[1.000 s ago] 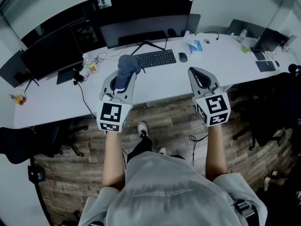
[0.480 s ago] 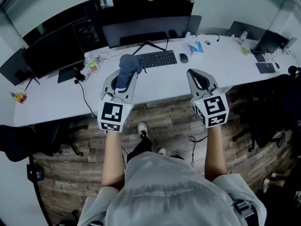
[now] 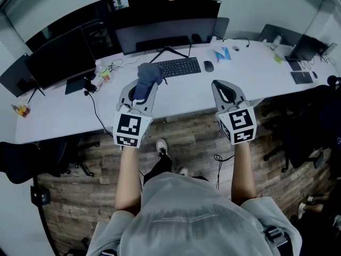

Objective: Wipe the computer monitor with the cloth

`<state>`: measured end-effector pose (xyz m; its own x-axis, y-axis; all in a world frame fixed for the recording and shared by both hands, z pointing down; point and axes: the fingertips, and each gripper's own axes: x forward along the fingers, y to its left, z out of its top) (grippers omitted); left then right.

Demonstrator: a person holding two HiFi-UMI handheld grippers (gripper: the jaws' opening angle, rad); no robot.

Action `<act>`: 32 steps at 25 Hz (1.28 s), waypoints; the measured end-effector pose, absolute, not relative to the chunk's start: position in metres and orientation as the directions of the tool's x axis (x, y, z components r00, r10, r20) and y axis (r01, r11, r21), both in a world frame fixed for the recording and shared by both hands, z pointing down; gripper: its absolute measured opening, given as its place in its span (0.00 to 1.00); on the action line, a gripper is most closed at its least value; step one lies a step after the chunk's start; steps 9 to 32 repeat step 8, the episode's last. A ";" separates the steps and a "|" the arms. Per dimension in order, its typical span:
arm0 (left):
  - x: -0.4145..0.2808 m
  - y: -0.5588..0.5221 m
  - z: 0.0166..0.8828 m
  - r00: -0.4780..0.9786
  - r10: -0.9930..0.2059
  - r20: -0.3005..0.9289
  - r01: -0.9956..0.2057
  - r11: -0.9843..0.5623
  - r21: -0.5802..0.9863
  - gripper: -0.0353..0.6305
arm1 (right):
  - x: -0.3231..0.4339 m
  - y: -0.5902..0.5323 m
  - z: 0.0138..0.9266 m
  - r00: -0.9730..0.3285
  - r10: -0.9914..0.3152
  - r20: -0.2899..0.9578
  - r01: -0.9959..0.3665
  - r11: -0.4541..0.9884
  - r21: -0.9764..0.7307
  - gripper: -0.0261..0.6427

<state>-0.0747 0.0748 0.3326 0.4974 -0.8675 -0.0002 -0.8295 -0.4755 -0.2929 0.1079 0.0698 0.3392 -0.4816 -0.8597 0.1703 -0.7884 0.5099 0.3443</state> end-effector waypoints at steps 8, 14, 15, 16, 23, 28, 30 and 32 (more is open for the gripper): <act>-0.074 0.063 0.339 0.498 -0.867 0.018 -0.829 -0.482 -0.283 0.18 | 0.113 0.059 0.339 -0.471 -0.865 0.171 -0.795 0.501 0.342 0.04; -0.074 0.063 0.339 0.498 -0.867 0.018 -0.829 -0.482 -0.283 0.18 | 0.113 0.059 0.339 -0.471 -0.865 0.171 -0.795 0.501 0.342 0.04; -0.074 0.063 0.339 0.498 -0.867 0.018 -0.829 -0.482 -0.283 0.18 | 0.113 0.059 0.339 -0.471 -0.865 0.171 -0.795 0.501 0.342 0.04; -0.074 0.063 0.339 0.498 -0.867 0.018 -0.829 -0.482 -0.283 0.18 | 0.113 0.059 0.339 -0.471 -0.865 0.171 -0.795 0.501 0.342 0.04; -0.074 0.063 0.339 0.498 -0.867 0.018 -0.829 -0.482 -0.283 0.18 | 0.113 0.059 0.339 -0.471 -0.865 0.171 -0.795 0.501 0.342 0.04; -0.074 0.063 0.339 0.498 -0.867 0.018 -0.829 -0.482 -0.283 0.18 | 0.113 0.059 0.339 -0.471 -0.865 0.171 -0.795 0.501 0.342 0.04; -0.074 0.063 0.339 0.498 -0.867 0.018 -0.829 -0.482 -0.283 0.18 | 0.113 0.059 0.339 -0.471 -0.865 0.171 -0.795 0.501 0.342 0.04; -0.074 0.063 0.339 0.498 -0.867 0.018 -0.829 -0.482 -0.283 0.18 | 0.113 0.059 0.339 -0.471 -0.865 0.171 -0.795 0.501 0.342 0.04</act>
